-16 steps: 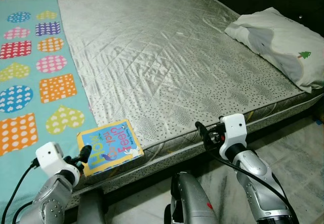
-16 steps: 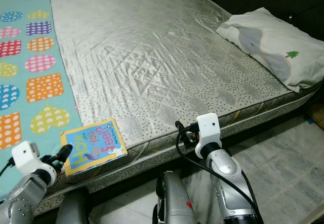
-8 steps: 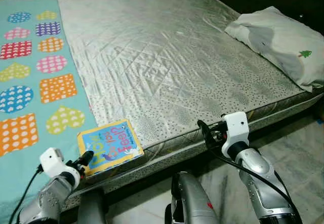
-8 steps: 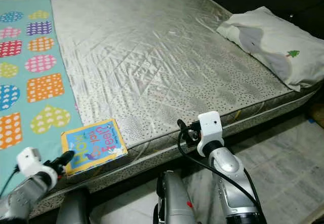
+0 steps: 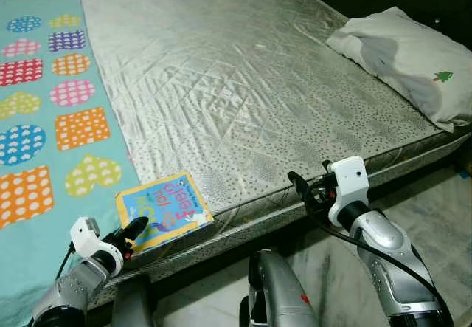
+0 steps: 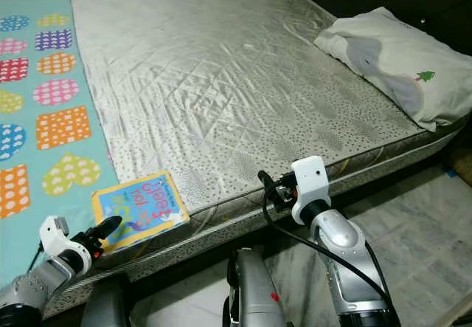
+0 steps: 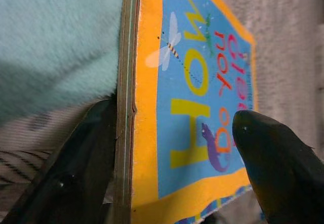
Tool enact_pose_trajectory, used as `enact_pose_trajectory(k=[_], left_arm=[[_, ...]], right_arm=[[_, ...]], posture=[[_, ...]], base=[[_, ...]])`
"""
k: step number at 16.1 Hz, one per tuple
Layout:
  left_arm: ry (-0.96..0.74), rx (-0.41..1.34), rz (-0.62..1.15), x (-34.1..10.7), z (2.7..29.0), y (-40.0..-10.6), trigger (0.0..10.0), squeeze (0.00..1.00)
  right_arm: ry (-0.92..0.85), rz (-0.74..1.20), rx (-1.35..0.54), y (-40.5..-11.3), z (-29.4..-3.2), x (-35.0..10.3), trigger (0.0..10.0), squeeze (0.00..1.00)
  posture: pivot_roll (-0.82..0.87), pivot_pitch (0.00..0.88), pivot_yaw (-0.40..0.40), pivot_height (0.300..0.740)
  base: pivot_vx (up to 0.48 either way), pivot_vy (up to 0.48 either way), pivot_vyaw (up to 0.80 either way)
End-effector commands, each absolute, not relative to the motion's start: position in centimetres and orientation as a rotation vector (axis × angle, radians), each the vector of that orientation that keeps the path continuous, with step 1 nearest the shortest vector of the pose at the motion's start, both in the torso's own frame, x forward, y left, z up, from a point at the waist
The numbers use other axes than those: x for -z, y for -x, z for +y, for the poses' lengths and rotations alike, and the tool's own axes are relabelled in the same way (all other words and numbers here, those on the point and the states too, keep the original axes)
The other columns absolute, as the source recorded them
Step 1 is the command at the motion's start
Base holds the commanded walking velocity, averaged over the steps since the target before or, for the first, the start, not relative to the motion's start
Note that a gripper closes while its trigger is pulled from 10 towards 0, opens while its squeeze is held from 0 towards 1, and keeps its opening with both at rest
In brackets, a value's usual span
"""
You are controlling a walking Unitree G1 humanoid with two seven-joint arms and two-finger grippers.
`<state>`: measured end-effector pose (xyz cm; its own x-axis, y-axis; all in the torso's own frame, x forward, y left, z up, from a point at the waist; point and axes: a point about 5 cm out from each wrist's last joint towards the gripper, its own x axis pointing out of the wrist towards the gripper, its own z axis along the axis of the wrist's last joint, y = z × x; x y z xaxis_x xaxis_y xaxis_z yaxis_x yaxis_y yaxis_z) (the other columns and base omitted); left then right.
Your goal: Clean up the room
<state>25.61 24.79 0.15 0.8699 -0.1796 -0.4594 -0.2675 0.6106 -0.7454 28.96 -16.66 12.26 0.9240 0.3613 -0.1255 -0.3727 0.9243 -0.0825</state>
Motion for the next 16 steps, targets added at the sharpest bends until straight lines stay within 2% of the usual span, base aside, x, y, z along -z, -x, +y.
enact_pose_trajectory(k=[1, 2, 3, 6, 8, 13, 16], left_arm=[[0.956, -0.031, 0.525, 0.0, 24.6, -25.7, 4.5, 0.00], [0.977, -0.025, 0.517, 0.1, 24.6, -25.6, 0.0, 0.00], [1.004, 0.006, 0.492, 0.0, 24.5, -25.7, 0.0, 0.00], [1.030, 0.025, 0.442, -0.1, 24.5, -26.0, 0.0, 0.00], [1.023, -0.007, 0.417, -0.2, 25.2, -26.0, 0.0, 0.00], [1.071, -0.017, 0.297, -1.2, 26.4, -26.6, 0.0, 0.00], [1.090, -0.009, 0.284, -1.3, 26.3, -26.9, 0.0, 0.00]], right_arm=[[0.086, 0.096, -0.397, -28.8, -16.6, -12.9, 10.0, 0.00], [0.059, 0.093, -0.446, -28.6, -16.1, -13.2, 10.0, 0.00], [-0.018, 0.104, -0.584, -27.7, -15.0, -14.0, 10.0, 0.00], [-0.080, 0.145, -0.804, -25.6, -13.9, -14.8, 10.0, 0.00], [-0.101, 0.202, -0.881, -24.6, -13.9, -14.4, 10.0, 0.00], [-0.093, 0.231, -0.885, -24.5, -14.1, -14.5, 10.0, 0.00], [-0.080, 0.235, -0.906, -25.0, -14.2, -14.0, 10.0, 0.00]], posture=[[-0.16, 0.135, -0.087, 0.570], [-0.17, 0.135, -0.085, 0.570], [-0.17, 0.134, -0.083, 0.570], [-0.18, 0.131, -0.081, 0.570], [-0.18, 0.130, -0.078, 0.570], [-0.17, 0.117, -0.080, 0.570], [-0.17, 0.108, -0.084, 0.570]], base=[[0.000, 0.000, 0.00], [0.000, 0.000, 0.00], [0.000, 0.000, 0.00], [0.000, 0.000, 0.00], [0.000, 0.000, 0.00], [0.000, 0.000, 0.00], [0.000, 0.000, 0.00]])
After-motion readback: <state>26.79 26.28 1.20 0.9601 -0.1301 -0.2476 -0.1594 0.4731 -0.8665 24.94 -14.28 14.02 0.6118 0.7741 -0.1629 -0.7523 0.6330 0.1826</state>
